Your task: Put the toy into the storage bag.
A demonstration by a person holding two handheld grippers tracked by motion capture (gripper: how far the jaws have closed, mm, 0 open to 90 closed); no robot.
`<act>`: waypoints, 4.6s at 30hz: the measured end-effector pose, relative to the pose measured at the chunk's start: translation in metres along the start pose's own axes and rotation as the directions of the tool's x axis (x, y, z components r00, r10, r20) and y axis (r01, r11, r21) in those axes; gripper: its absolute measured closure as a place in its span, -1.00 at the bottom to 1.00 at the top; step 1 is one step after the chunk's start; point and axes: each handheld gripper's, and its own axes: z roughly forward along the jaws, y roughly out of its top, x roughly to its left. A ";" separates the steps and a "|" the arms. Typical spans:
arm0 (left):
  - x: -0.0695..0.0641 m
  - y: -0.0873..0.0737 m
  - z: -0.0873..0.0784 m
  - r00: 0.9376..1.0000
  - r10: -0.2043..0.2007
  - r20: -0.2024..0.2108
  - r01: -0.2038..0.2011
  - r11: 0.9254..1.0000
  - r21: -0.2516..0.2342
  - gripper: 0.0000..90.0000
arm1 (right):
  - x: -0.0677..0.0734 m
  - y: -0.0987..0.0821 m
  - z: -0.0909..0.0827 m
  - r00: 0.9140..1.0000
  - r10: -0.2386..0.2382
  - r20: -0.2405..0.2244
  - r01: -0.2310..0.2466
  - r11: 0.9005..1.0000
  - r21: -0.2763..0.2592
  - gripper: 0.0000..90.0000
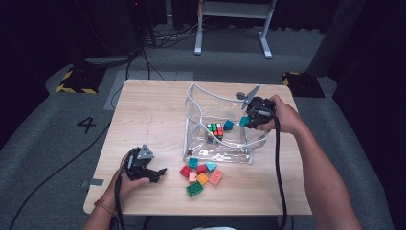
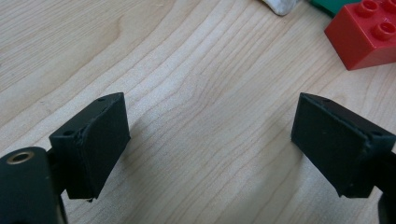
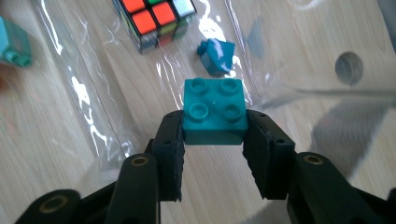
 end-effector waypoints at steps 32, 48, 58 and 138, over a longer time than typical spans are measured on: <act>0.000 0.000 0.000 1.000 0.000 0.000 0.000 1.000 0.000 -0.74 | 0.017 -0.056 -0.052 0.985 0.173 0.012 -0.150 0.888 -0.434 -0.12; 0.000 0.000 0.000 1.000 0.000 0.000 0.000 1.000 0.000 -0.74 | 0.054 -0.101 -0.078 0.963 0.268 0.034 -0.190 0.761 -0.620 -0.33; 0.000 0.000 0.000 1.000 0.000 0.000 0.000 1.000 0.000 -0.74 | 0.077 -0.127 -0.071 0.959 0.281 0.042 -0.189 0.741 -0.644 -0.33; -0.001 0.000 0.000 1.000 -0.004 -0.005 0.004 1.000 -0.003 -0.74 | 0.201 -0.058 0.095 0.982 0.122 -0.146 -0.180 0.847 -0.500 -0.06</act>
